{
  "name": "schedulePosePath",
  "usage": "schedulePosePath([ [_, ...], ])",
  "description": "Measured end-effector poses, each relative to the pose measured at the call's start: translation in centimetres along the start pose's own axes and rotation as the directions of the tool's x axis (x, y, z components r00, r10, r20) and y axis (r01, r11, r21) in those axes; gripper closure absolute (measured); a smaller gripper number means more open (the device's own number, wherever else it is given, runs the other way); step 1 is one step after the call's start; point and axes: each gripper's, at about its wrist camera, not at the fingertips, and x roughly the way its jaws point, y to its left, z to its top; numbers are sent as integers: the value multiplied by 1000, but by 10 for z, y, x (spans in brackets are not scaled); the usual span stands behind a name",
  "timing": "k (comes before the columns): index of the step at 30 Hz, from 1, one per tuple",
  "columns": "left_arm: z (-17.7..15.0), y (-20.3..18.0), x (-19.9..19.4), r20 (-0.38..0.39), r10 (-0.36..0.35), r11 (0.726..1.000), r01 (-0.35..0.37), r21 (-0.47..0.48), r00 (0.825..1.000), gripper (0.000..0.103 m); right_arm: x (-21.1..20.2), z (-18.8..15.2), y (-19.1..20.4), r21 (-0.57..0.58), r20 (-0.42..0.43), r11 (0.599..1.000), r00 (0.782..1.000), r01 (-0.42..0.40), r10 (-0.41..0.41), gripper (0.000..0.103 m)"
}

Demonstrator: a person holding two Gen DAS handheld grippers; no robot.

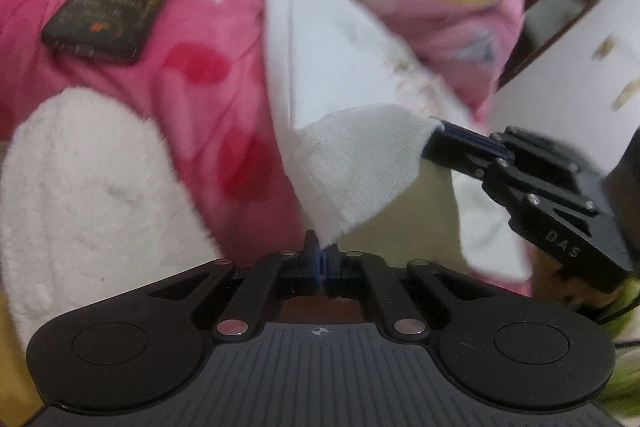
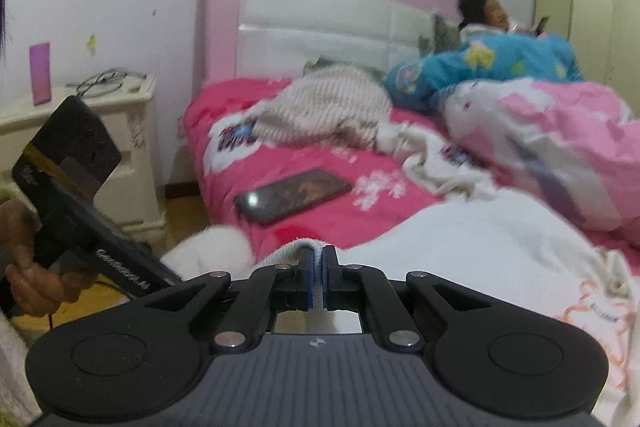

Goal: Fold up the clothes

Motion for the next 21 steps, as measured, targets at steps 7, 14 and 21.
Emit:
schedulePosePath([
  [7,-3,-2,-8,-68,22,994,-14,107,997,89,31,-31,12,-86,-225,996,974,-32,12,88],
  [14,21,13,-47,111,-26,994,14,111,994,76,-17,9,-53,171,-131,981,984,-94,117,67],
  [21,42,-5,13,111,134,956,-158,248,985,77,56,83,-147,441,-113,897,993,22,31,67],
])
